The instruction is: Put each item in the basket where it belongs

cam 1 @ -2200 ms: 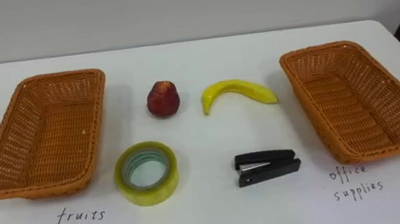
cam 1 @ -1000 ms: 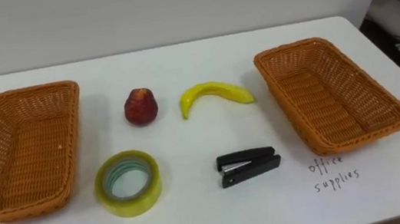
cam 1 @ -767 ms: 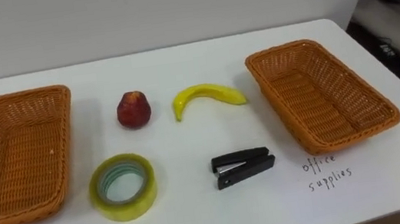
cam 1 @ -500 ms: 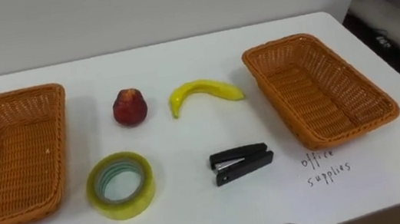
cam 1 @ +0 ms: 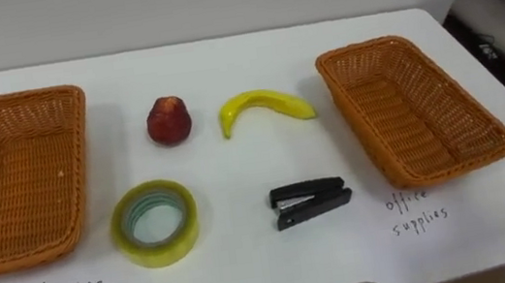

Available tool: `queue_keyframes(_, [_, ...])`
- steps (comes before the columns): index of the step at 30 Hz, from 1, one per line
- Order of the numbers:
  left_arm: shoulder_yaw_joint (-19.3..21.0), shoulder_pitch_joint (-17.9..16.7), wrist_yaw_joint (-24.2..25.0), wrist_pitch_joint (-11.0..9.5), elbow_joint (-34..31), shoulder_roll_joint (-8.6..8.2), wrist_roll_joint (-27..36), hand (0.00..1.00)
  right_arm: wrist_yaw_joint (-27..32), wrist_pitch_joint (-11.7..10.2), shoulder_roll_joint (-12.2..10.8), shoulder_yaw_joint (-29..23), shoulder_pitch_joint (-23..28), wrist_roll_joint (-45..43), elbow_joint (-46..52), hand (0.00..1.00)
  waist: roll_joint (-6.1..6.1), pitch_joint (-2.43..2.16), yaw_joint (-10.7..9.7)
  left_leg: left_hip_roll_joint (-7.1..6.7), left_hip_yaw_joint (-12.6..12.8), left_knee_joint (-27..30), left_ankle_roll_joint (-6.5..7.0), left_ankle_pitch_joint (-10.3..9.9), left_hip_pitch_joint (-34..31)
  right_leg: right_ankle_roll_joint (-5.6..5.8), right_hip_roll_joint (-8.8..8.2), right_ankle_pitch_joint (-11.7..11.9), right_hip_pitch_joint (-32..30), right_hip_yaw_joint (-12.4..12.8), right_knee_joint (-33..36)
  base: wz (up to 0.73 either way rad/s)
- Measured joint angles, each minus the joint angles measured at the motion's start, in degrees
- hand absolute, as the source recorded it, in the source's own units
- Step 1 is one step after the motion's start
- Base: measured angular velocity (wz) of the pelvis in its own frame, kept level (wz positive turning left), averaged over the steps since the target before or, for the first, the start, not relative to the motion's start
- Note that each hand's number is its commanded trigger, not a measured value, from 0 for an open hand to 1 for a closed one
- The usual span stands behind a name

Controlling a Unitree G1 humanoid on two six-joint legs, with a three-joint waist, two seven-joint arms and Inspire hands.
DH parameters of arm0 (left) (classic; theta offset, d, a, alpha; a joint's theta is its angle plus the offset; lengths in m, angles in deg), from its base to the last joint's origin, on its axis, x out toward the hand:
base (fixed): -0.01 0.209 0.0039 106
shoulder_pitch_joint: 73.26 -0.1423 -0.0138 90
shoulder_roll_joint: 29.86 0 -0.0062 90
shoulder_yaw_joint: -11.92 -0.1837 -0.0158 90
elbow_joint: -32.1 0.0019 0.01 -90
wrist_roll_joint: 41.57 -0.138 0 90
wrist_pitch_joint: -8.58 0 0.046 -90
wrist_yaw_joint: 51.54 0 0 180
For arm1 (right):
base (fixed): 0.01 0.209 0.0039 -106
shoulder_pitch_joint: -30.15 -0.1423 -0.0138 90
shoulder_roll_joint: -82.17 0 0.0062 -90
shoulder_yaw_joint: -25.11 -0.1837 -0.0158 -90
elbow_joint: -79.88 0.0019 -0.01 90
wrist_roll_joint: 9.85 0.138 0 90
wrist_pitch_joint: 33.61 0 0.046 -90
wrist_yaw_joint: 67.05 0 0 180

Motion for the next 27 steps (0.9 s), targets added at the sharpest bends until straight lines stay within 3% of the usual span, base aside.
queue_keyframes(6, [-0.3,0.4,0.0,-1.3,0.1,-0.09,-0.3,0.00,-5.5,-0.8,2.0,6.7,-4.7,-13.0,2.9,0.00,0.59,-0.18,1.3,0.08,-0.9,0.2,-0.02,0.0,0.0,-0.04,-0.06,0.0,0.7,-1.6,0.0,0.09])
queue_keyframes(8, [-1.1,0.4,0.1,-1.3,0.1,-0.06,-0.4,0.00,-8.9,-0.9,3.9,9.9,-6.5,-15.4,3.0,0.00,0.60,-0.23,1.5,0.09,-0.9,0.2,-0.06,0.0,0.0,-0.04,-0.06,0.0,0.8,-1.6,0.0,0.00])
queue_keyframes(11, [-1.1,0.6,0.4,-1.3,-0.1,0.08,-1.2,0.00,-14.6,-0.9,6.0,12.1,-6.9,-16.5,3.4,0.00,-0.35,-0.28,2.6,0.12,-0.9,0.3,-0.07,0.1,0.1,-0.06,-0.06,0.0,0.9,-1.7,-0.1,0.00])
queue_keyframes(16, [-1.1,1.2,1.9,-1.4,0.0,0.95,-2.6,0.00,-25.3,-1.0,7.4,14.7,-6.9,-19.6,3.8,0.00,-1.43,-0.37,3.0,0.11,-1.1,0.4,-0.07,0.1,0.1,-0.10,-0.11,0.1,1.3,-2.0,-0.1,0.03])
queue_keyframes(20, [-1.8,1.8,3.1,-1.6,-0.6,1.30,-2.7,0.00,-34.5,-1.0,7.6,17.6,-6.8,-19.6,3.8,0.00,-0.97,-0.04,3.1,0.09,-1.7,0.4,-0.07,0.0,0.1,-0.10,-0.19,0.1,1.7,-2.6,-0.1,0.07])
queue_keyframes(24, [-2.2,1.7,3.3,-1.6,-0.6,1.25,-2.8,0.00,-40.8,-0.7,8.2,19.9,-6.2,-19.2,3.0,0.00,-0.39,-0.02,3.5,0.11,-1.8,0.1,-0.07,0.0,0.0,-0.10,-0.18,0.1,1.6,-3.1,-0.1,0.00])
queue_keyframes(27, [-2.2,1.9,4.0,-1.5,-0.6,1.37,-3.0,0.00,-46.6,1.3,9.3,20.8,-6.2,-19.1,2.4,0.00,-0.72,-0.16,3.8,0.10,-1.8,0.0,-0.08,0.1,-0.1,-0.10,-0.17,0.1,1.4,-3.0,-0.1,0.00])
